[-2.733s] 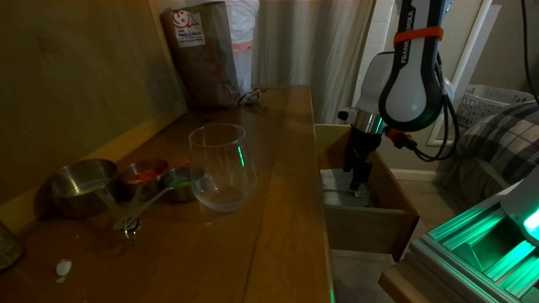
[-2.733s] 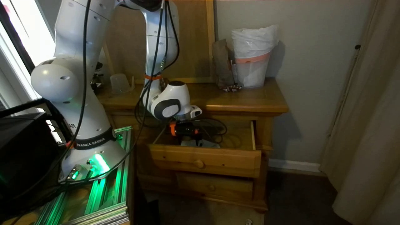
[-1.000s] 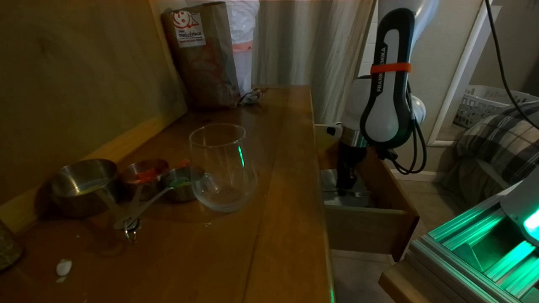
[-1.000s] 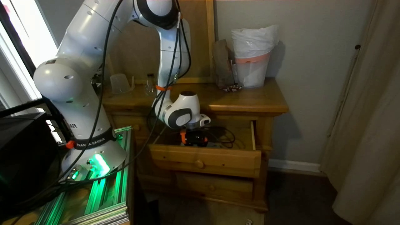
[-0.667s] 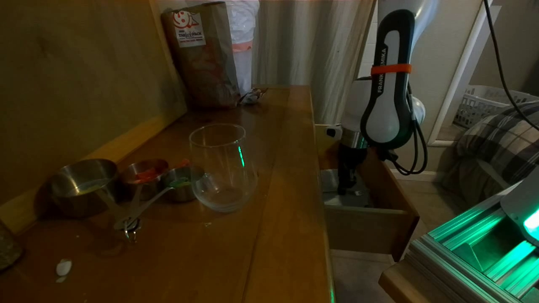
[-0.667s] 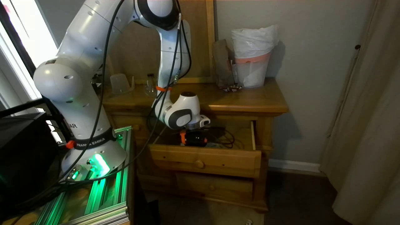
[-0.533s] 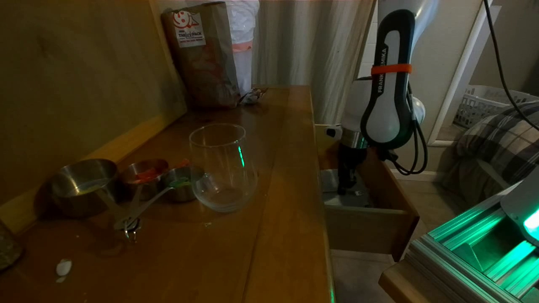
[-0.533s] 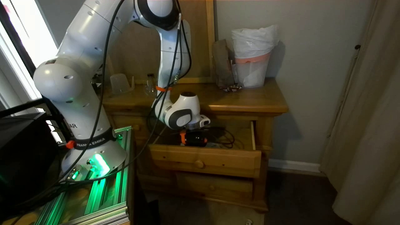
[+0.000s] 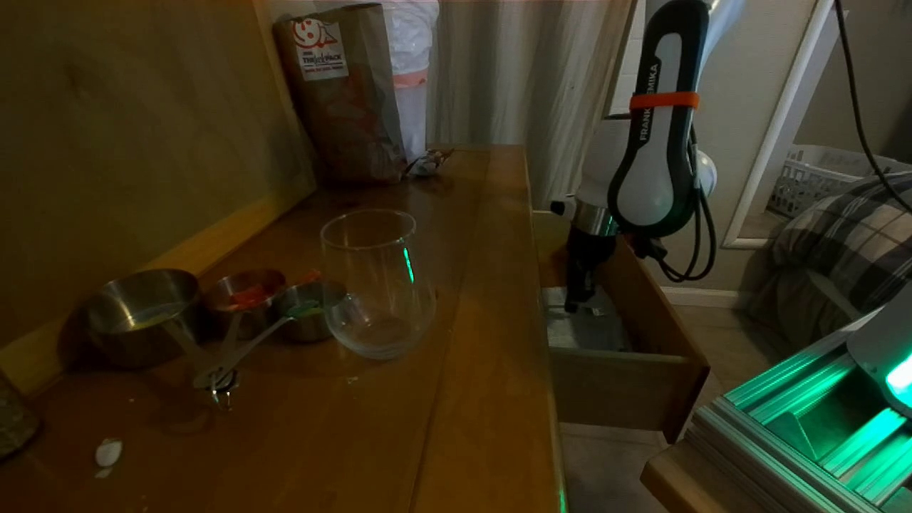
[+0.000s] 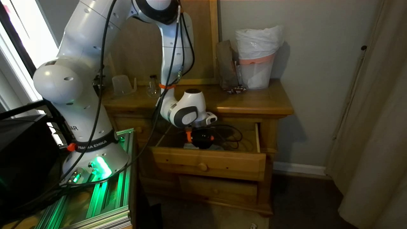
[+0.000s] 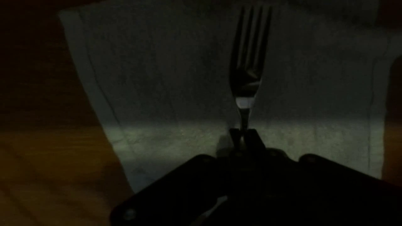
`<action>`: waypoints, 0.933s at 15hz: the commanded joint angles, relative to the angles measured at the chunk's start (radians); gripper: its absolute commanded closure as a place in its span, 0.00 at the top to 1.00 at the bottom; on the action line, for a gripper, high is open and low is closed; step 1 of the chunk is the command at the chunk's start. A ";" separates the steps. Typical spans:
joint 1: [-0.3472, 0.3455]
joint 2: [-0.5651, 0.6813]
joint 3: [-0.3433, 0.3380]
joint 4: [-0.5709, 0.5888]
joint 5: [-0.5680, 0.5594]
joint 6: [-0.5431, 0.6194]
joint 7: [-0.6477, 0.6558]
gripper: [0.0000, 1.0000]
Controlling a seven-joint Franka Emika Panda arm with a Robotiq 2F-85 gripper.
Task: Remove the fork from the top right drawer and put it on the dresser
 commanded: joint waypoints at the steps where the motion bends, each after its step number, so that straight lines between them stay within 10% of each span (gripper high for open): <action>1: -0.084 -0.132 0.044 -0.053 -0.033 -0.052 0.097 0.02; 10: -0.297 -0.445 0.248 -0.164 0.066 -0.268 0.327 0.02; 14: -0.243 -0.636 0.180 -0.216 0.118 -0.396 0.374 0.02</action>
